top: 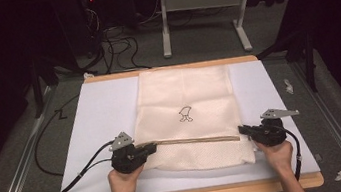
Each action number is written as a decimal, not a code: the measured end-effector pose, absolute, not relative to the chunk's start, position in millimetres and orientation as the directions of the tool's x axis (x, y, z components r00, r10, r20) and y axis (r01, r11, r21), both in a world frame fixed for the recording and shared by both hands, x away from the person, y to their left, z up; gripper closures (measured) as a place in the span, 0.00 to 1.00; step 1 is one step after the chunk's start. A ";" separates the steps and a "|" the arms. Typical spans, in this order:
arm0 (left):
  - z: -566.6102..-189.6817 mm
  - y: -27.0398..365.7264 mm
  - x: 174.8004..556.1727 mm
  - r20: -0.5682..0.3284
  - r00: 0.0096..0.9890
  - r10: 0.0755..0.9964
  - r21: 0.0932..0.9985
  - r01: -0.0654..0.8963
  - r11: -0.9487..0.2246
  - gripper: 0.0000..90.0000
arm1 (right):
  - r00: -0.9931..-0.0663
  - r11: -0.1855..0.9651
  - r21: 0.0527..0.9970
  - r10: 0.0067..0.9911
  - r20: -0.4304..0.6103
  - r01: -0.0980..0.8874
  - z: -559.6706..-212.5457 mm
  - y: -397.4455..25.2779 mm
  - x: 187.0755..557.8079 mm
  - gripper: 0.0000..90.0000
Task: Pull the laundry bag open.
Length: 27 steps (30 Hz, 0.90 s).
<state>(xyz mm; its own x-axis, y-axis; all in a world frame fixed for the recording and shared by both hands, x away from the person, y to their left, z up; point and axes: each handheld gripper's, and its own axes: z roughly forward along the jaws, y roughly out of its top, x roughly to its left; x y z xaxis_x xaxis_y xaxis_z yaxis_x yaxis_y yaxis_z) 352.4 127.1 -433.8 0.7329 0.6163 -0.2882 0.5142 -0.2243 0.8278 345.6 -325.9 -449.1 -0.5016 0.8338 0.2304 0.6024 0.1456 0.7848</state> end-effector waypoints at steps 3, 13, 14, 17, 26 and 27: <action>-433.8 127.2 352.3 -0.289 0.732 0.616 0.829 0.514 -0.221 0.97 | -0.503 0.149 0.785 0.834 0.227 0.601 -448.8 -325.7 345.8 0.98; -435.7 134.3 351.3 -0.278 0.720 0.635 0.820 0.523 -0.233 0.97 | -0.502 0.150 0.785 0.835 0.225 0.601 -448.7 -326.3 346.0 0.98; -436.1 135.0 351.3 -0.281 0.718 0.637 0.819 0.525 -0.230 0.97 | -0.502 0.150 0.785 0.835 0.225 0.601 -448.7 -326.3 346.0 0.98; -436.5 137.5 351.4 -0.288 0.712 0.641 0.821 0.528 -0.218 0.97 | -0.499 0.146 0.785 0.836 0.227 0.603 -449.1 -326.4 346.0 0.98; -437.8 144.7 351.0 -0.286 0.704 0.650 0.822 0.529 -0.212 0.97 | -0.498 0.143 0.784 0.836 0.231 0.603 -448.7 -326.8 346.3 0.98; -437.6 144.8 351.1 -0.286 0.703 0.651 0.821 0.530 -0.212 0.97 | -0.497 0.144 0.784 0.837 0.230 0.604 -448.7 -326.8 346.3 0.98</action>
